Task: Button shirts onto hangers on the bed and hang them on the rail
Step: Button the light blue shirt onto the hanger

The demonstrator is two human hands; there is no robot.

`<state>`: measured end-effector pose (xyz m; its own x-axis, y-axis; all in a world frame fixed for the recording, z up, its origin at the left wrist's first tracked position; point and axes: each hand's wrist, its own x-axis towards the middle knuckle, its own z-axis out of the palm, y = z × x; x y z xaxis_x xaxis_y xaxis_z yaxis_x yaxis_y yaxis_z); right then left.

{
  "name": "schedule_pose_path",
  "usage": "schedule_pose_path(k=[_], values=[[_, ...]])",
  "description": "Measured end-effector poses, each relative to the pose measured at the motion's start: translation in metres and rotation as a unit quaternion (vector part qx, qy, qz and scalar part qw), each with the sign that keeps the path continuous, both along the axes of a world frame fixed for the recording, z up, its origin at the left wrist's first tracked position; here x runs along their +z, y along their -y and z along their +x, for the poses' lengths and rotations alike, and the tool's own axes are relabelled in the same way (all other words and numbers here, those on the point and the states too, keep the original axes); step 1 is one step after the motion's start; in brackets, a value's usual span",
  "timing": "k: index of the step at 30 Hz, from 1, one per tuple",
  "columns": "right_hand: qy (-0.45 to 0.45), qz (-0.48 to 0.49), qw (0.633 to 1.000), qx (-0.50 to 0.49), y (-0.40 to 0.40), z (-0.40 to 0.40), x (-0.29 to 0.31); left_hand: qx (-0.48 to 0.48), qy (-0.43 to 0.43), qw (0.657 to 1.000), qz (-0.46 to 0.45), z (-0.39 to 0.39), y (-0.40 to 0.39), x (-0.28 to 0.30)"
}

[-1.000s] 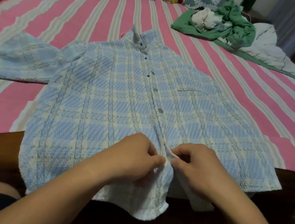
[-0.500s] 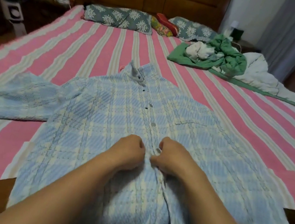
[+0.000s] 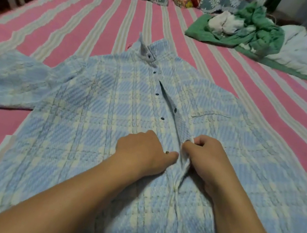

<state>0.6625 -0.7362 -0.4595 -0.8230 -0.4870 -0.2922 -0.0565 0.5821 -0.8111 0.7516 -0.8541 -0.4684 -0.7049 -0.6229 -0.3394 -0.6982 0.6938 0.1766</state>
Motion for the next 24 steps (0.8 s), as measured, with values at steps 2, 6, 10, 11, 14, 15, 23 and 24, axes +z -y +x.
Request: schedule_pose_path(k=[2, 6, 10, 11, 14, 15, 23, 24], values=[[-0.002, 0.0, 1.0, -0.002, 0.002, 0.002, -0.001, -0.008, 0.0, 1.0, 0.017, -0.001, 0.001, 0.0], [-0.039, 0.018, 0.999, 0.014, 0.005, 0.006, -0.004, 0.006, -0.054, 0.996, 0.078, -0.003, 0.01, 0.002], [-0.062, 0.021, 0.998, 0.012, 0.004, 0.006, -0.007, 0.1, -0.224, 0.952, 0.184, 0.013, 0.015, 0.002], [-0.067, 0.022, 0.997, 0.008, 0.004, 0.006, -0.007, 0.138, -0.259, 0.926, 0.239, 0.02, 0.015, 0.001], [-0.099, 0.035, 0.994, -0.015, 0.006, 0.007, -0.009, 0.217, -0.302, 0.832, 0.411, 0.033, 0.015, 0.001], [-0.116, 0.04, 0.992, -0.023, 0.007, 0.01, -0.008, 0.228, -0.309, 0.815, 0.434, 0.035, 0.014, 0.001], [-0.175, -0.028, 0.984, 0.022, 0.019, 0.04, -0.004, 0.202, -0.341, 0.87, 0.293, 0.021, -0.005, -0.01], [-0.165, -0.024, 0.986, 0.031, 0.019, 0.039, -0.006, 0.201, -0.347, 0.869, 0.292, 0.021, -0.005, -0.01]])
